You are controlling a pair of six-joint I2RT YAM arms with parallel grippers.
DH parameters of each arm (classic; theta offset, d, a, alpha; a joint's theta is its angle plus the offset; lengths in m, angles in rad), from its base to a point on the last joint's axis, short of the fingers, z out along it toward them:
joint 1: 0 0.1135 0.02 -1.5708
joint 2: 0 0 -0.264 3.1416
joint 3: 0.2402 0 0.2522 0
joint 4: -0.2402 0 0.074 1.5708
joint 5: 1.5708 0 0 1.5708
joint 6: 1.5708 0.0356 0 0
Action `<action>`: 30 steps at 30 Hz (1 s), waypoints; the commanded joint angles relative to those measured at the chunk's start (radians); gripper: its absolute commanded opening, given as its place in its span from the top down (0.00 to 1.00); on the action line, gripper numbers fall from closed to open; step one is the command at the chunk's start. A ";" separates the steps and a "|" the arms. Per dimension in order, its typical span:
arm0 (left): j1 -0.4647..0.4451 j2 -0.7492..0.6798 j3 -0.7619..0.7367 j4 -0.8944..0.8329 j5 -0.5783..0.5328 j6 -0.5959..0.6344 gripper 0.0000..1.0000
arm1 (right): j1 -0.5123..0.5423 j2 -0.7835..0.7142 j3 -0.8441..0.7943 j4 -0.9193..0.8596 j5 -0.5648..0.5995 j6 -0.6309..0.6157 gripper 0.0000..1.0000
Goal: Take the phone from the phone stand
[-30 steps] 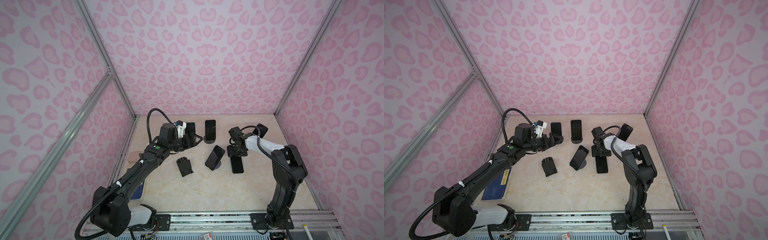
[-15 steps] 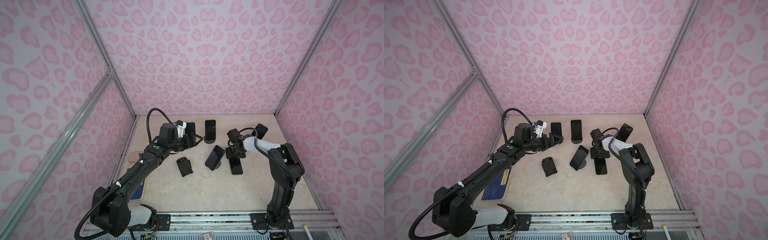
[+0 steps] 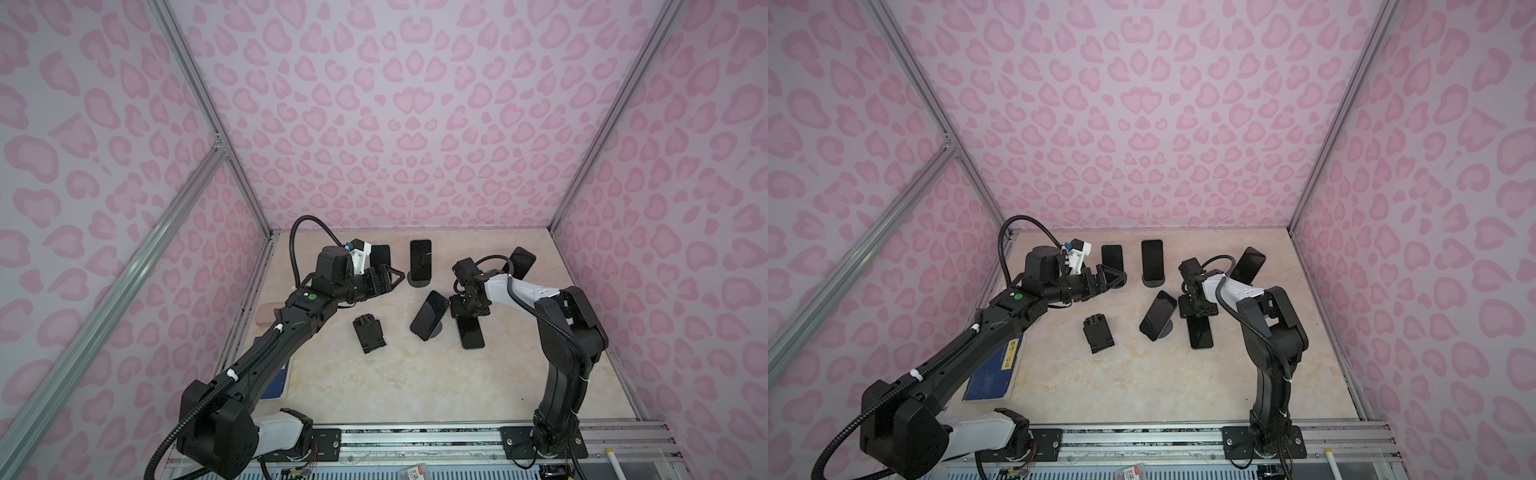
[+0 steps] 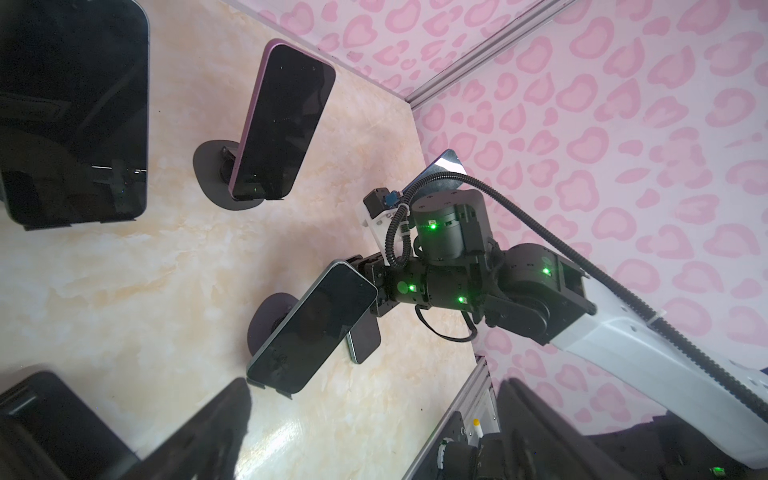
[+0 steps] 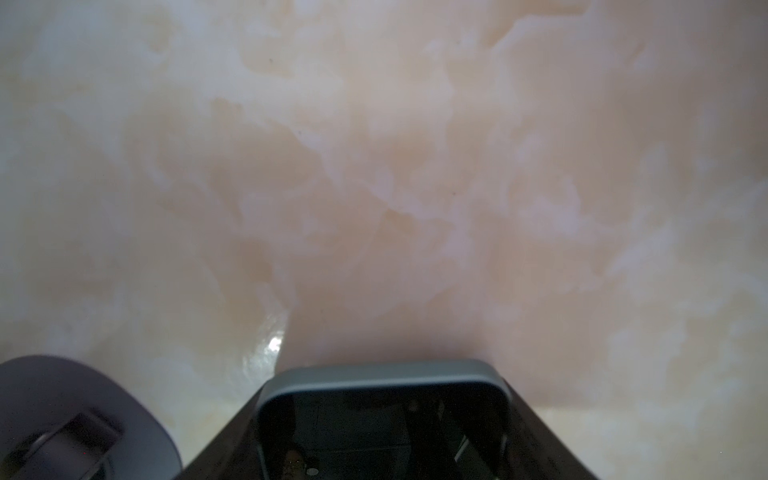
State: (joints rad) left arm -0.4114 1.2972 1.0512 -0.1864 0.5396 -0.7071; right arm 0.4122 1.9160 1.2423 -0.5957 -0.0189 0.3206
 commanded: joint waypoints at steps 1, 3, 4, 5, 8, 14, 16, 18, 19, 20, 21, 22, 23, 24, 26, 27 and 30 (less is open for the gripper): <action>0.002 -0.014 -0.001 -0.010 -0.013 0.011 0.04 | 0.004 0.015 -0.001 -0.010 0.016 -0.008 0.26; 0.001 -0.016 -0.001 -0.011 -0.014 0.008 0.04 | 0.003 0.014 -0.004 -0.009 0.013 -0.008 0.25; 0.002 -0.018 -0.001 -0.014 -0.016 0.005 0.04 | 0.004 0.014 -0.004 -0.009 0.014 -0.008 0.24; 0.001 -0.021 -0.002 -0.016 -0.018 0.006 0.04 | 0.003 0.014 -0.005 -0.009 0.015 -0.008 0.24; 0.001 -0.033 -0.005 -0.018 -0.028 0.005 0.04 | 0.004 0.014 -0.006 -0.005 0.017 -0.009 0.24; 0.002 -0.048 -0.019 -0.025 -0.040 0.000 0.04 | 0.003 0.013 -0.010 -0.006 0.027 -0.001 0.22; 0.001 -0.053 -0.019 -0.029 -0.041 -0.002 0.05 | 0.003 0.016 -0.009 -0.006 0.039 0.009 0.21; 0.002 -0.059 -0.021 -0.031 -0.044 -0.002 0.05 | 0.004 0.018 -0.012 -0.003 0.053 0.026 0.21; 0.002 -0.063 -0.023 -0.031 -0.048 -0.003 0.05 | 0.004 0.020 -0.016 0.001 0.055 0.032 0.21; 0.002 -0.066 -0.024 -0.032 -0.049 -0.003 0.05 | 0.003 0.019 -0.020 0.005 0.059 0.038 0.21; 0.001 -0.070 -0.026 -0.032 -0.053 -0.004 0.05 | 0.003 0.015 -0.024 0.008 0.064 0.043 0.21; 0.001 -0.074 -0.028 -0.034 -0.054 -0.004 0.05 | 0.004 0.011 -0.026 0.010 0.068 0.047 0.21; 0.002 -0.077 -0.029 -0.035 -0.057 -0.005 0.05 | 0.004 0.007 -0.030 0.013 0.074 0.050 0.21; 0.002 -0.081 -0.032 -0.036 -0.058 -0.005 0.05 | 0.003 0.003 -0.031 0.015 0.082 0.052 0.21; 0.002 -0.086 -0.035 -0.039 -0.062 -0.005 0.05 | 0.002 0.002 -0.031 0.014 0.091 0.055 0.22; 0.002 -0.088 -0.035 -0.039 -0.061 -0.005 0.05 | 0.001 0.004 -0.031 0.016 0.092 0.058 0.22; 0.002 -0.093 -0.038 -0.044 -0.064 -0.006 0.05 | -0.001 0.008 -0.031 0.019 0.100 0.066 0.23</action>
State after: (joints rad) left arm -0.4114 1.2167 1.0176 -0.2241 0.4858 -0.7151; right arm 0.4137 1.9091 1.2209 -0.5503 0.0235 0.3744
